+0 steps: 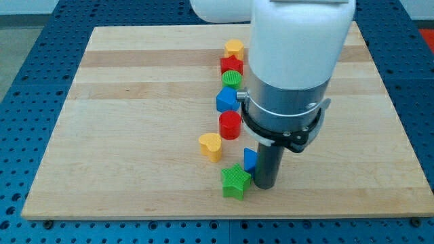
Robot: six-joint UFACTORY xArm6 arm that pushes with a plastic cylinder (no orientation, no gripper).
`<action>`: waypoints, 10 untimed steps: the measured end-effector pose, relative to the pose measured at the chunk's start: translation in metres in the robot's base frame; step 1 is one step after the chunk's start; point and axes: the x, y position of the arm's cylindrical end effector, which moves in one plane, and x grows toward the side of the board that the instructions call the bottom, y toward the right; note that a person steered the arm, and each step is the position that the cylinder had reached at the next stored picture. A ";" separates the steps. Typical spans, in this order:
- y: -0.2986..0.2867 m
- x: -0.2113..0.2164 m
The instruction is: Push the green star to the bottom left of heart
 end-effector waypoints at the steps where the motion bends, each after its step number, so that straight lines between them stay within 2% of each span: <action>1: -0.016 0.000; 2: -0.021 0.000; 4: 0.006 0.007; 6: -0.035 0.018; 10: -0.100 0.005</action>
